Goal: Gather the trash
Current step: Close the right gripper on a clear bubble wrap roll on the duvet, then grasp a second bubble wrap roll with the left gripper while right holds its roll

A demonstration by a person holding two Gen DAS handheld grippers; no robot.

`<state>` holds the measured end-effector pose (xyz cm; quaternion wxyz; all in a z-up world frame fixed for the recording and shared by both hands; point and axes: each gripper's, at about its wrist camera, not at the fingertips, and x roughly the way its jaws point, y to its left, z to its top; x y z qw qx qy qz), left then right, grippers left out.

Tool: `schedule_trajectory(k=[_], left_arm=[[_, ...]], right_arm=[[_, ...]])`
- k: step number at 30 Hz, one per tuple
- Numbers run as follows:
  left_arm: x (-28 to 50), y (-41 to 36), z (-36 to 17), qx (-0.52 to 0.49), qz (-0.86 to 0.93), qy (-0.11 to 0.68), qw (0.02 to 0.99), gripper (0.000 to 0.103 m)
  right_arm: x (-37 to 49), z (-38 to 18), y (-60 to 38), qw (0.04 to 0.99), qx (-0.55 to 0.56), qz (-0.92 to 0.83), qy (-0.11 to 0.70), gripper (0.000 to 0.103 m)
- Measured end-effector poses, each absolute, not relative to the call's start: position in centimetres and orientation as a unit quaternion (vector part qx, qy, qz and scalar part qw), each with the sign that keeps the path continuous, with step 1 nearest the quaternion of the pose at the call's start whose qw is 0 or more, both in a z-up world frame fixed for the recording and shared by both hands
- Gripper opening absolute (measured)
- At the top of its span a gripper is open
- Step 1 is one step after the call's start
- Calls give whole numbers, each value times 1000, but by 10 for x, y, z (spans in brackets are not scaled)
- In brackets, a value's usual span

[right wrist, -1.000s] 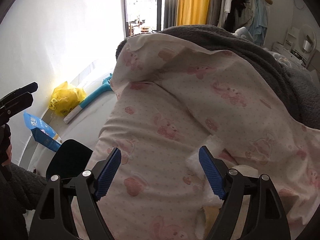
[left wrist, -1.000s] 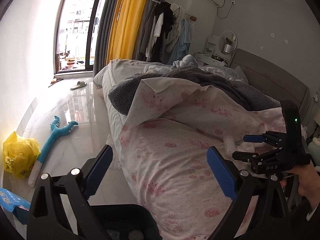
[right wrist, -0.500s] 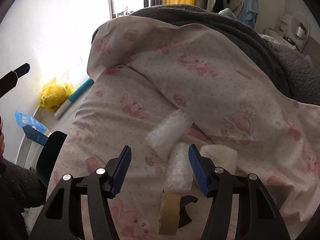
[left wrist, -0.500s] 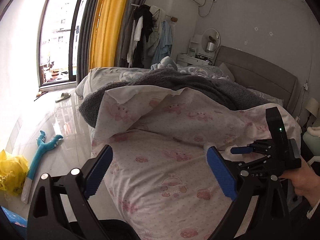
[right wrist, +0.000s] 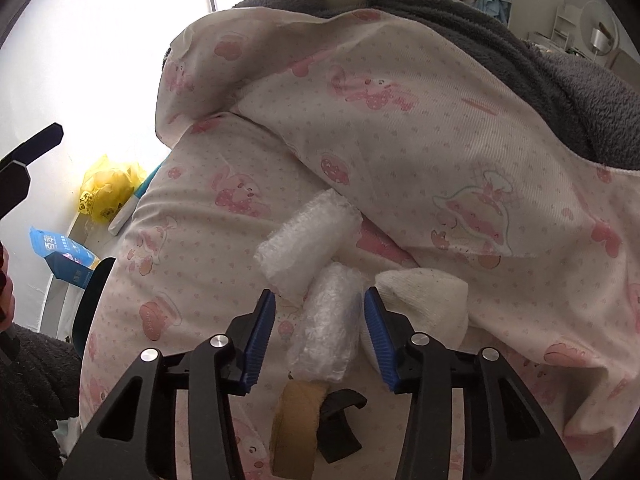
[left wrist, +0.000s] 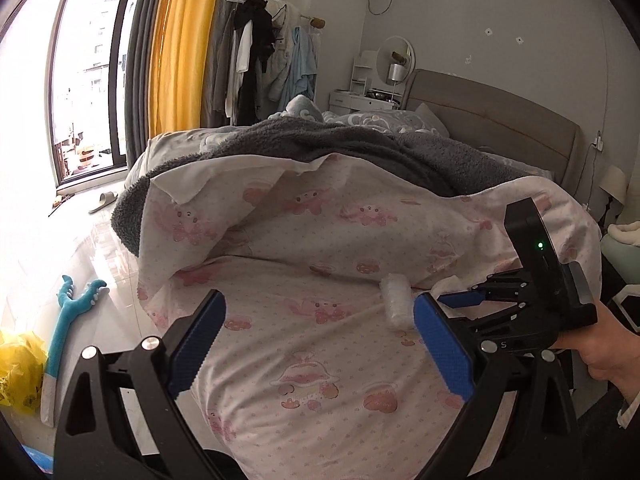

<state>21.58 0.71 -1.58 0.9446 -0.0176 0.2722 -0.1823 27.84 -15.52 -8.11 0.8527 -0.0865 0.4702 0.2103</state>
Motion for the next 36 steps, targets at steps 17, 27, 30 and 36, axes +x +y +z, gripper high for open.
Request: schedule_trajectory(k=[17, 27, 30, 36], left_arm=[[238, -41, -33, -17, -214, 297, 930, 96], [255, -75, -57, 10, -228, 325, 918, 92], [260, -85, -64, 17, -230, 334, 914, 89], [269, -100, -77, 24, -237, 347, 907, 84]], right_arm=[[270, -63, -181, 867, -43, 234, 439, 32], [266, -41, -227, 881, 47, 248, 400, 32], [266, -39, -236, 886, 46, 235, 397, 32], [266, -38, -253, 890, 55, 230, 390, 32]])
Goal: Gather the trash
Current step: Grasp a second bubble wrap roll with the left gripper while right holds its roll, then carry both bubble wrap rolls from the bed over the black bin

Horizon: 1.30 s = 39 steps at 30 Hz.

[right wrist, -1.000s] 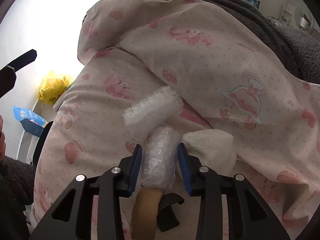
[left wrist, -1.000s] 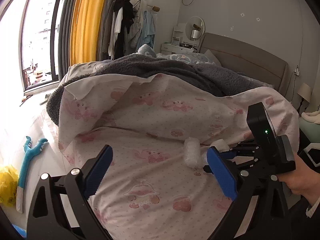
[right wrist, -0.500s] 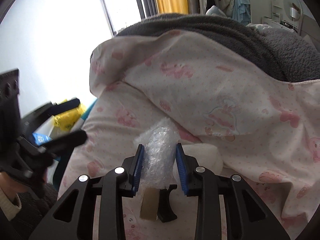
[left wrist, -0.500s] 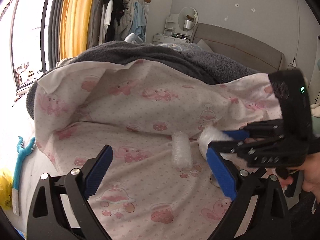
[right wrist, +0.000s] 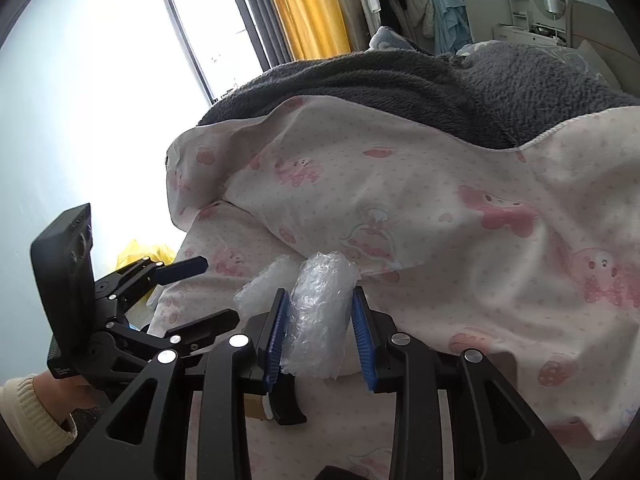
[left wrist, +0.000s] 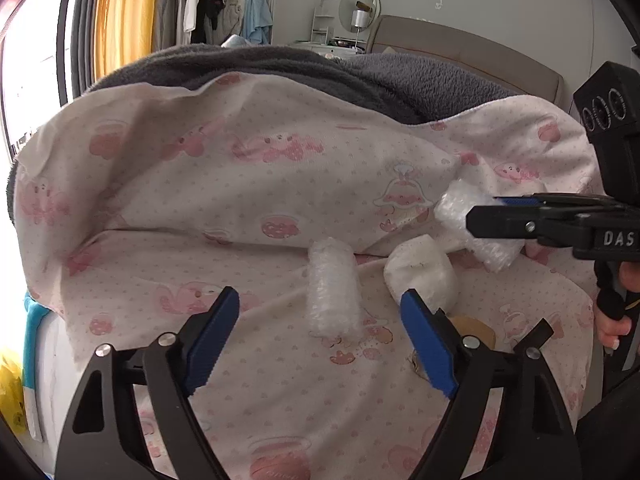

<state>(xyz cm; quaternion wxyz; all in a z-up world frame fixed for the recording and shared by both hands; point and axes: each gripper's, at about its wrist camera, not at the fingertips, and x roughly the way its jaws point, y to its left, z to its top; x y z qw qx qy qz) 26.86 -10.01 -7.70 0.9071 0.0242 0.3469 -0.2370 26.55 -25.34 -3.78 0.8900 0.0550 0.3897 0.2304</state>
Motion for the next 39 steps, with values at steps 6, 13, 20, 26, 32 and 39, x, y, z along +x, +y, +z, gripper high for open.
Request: schedule_trajectory(k=[6, 13, 20, 26, 32, 39], left_arm=[[275, -107, -85, 26, -244, 358, 901, 76], [280, -117, -90, 36, -252, 370, 894, 62], [290, -120, -98, 32, -247, 395, 884, 47], [296, -116, -100, 12, -245, 403, 882, 38], [282, -98, -93, 16, -233, 388, 891, 37], [263, -65, -81, 11, -205, 375, 904, 37]], right_arm=[[264, -37, -265, 893, 60, 226, 385, 32], [263, -38, -271, 894, 62, 222, 385, 32], [261, -38, -271, 894, 55, 219, 388, 32], [258, -36, -267, 894, 48, 216, 389, 32], [257, -30, -264, 896, 52, 211, 386, 32], [248, -24, -257, 899, 56, 201, 384, 32]])
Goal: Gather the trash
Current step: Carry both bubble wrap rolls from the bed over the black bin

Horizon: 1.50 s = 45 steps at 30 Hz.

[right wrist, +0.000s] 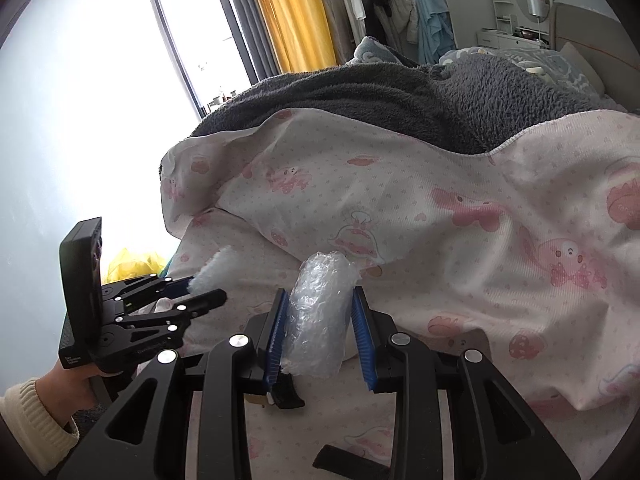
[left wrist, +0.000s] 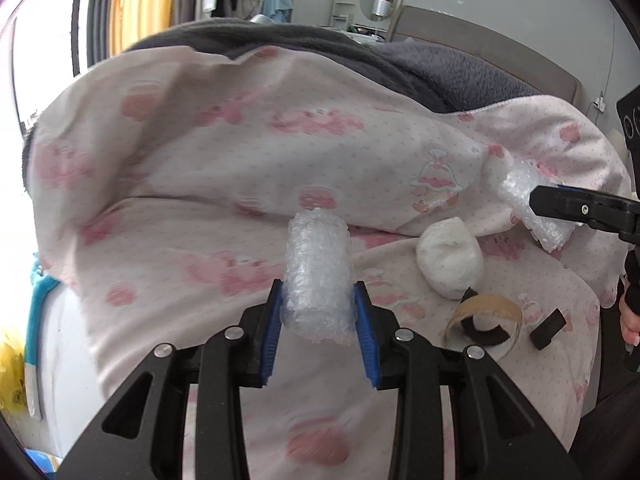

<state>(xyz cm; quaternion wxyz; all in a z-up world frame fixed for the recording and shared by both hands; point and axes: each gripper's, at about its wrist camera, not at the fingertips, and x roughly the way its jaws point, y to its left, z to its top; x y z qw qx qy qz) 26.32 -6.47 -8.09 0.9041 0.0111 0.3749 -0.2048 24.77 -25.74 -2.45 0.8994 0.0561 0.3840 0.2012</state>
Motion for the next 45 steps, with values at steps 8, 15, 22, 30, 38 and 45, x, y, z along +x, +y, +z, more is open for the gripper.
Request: schedule_trajectory(k=[8, 15, 22, 30, 38, 45], left_arm=[[238, -26, -73, 17, -171, 373, 912, 37], [217, 18, -74, 17, -131, 376, 917, 37], [195, 59, -82, 12, -91, 393, 915, 37], [180, 93, -107, 16, -54, 428, 902, 37], [171, 127, -142, 2, -23, 477, 879, 37], [157, 154, -174, -11, -9, 523, 852, 37]], right_arm=[[236, -22, -235, 899, 63, 202, 384, 32], [225, -27, -195, 893, 48, 219, 390, 32], [209, -27, -149, 888, 15, 245, 388, 32], [194, -20, -121, 889, 12, 262, 375, 32], [171, -12, -67, 878, -4, 308, 367, 32], [170, -21, -23, 862, -20, 330, 384, 32]])
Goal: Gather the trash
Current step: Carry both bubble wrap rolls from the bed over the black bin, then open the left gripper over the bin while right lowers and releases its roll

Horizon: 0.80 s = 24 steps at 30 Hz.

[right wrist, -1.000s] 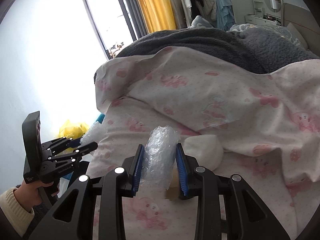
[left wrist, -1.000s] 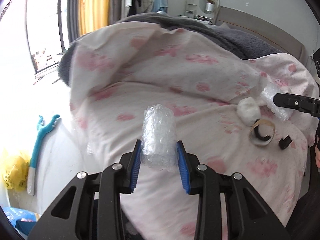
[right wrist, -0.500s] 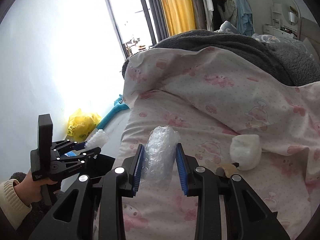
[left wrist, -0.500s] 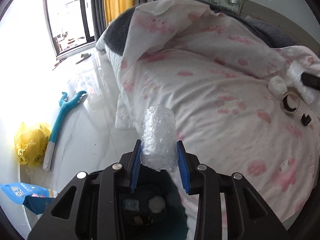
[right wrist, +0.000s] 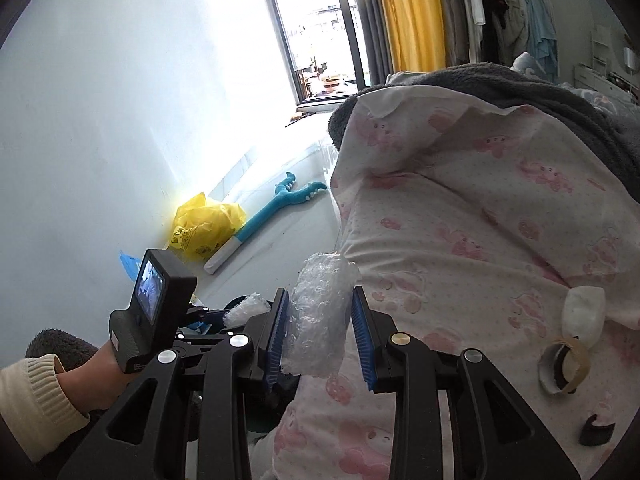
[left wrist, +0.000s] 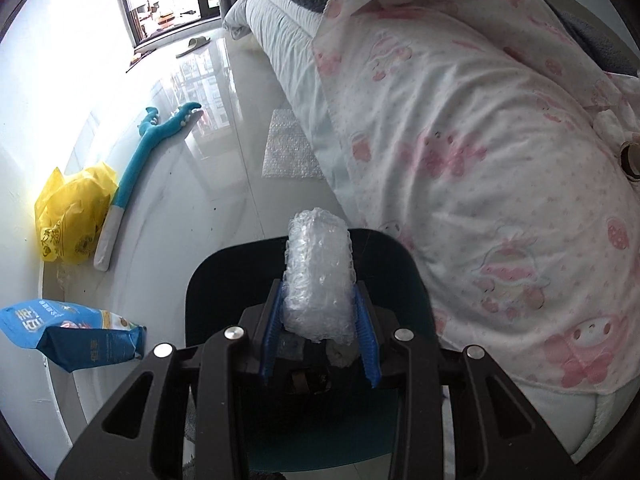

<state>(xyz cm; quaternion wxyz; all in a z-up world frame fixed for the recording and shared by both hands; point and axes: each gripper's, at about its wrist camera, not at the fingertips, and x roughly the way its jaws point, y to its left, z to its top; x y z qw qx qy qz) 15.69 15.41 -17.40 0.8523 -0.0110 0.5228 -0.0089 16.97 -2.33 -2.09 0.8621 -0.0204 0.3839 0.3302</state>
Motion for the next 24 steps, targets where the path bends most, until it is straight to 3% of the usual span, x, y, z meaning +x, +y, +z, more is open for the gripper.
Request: schedule_trajectory(k=[20, 23, 24], left_arm=[[131, 195, -222, -54, -15, 608, 792, 37], [127, 200, -228, -58, -14, 622, 781, 41], [126, 201, -229, -57, -13, 623, 780, 54]], right_arm=[[169, -48, 84, 826, -50, 375, 419, 32], [171, -55, 91, 822, -54, 374, 427, 32], [171, -57, 94, 820, -56, 373, 430, 32]])
